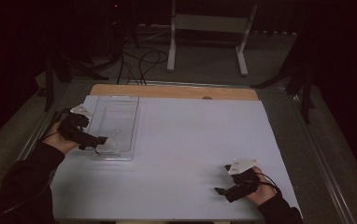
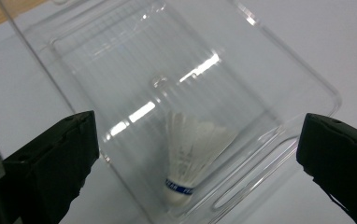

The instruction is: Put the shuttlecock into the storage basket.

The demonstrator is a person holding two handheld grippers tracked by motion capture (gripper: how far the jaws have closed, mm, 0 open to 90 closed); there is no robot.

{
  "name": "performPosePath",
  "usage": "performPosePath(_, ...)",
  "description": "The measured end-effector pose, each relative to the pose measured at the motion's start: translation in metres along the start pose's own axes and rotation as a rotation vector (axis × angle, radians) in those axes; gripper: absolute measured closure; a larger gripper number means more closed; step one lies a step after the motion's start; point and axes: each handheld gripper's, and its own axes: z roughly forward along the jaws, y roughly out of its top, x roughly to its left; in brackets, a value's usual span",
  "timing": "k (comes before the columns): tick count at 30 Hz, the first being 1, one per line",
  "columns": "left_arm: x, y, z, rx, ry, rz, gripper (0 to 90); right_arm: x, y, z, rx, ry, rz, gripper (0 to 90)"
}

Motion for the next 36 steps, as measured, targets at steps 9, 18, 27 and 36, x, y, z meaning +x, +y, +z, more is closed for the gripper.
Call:
performPosePath(9, -0.006, 0.009, 0.0, -0.032, -0.027, 0.008, 0.1, 0.0, 0.0, 0.0, 0.001, 0.0, 0.0, 8.7)
performPosePath(18, -0.016, 0.018, 0.003, -0.045, -0.059, 0.022, 0.1, 0.0, 0.0, 0.0, 0.003, 0.0, 0.001, 8.7)
performPosePath(27, -0.029, 0.031, 0.005, -0.067, -0.089, 0.047, 0.1, 0.0, 0.0, 0.0, 0.001, -0.001, -0.002, 8.7)
performPosePath(36, -0.044, 0.044, 0.009, -0.084, -0.122, 0.083, 0.1, 0.001, 0.0, 0.0, 0.0, 0.003, -0.001, 8.7)
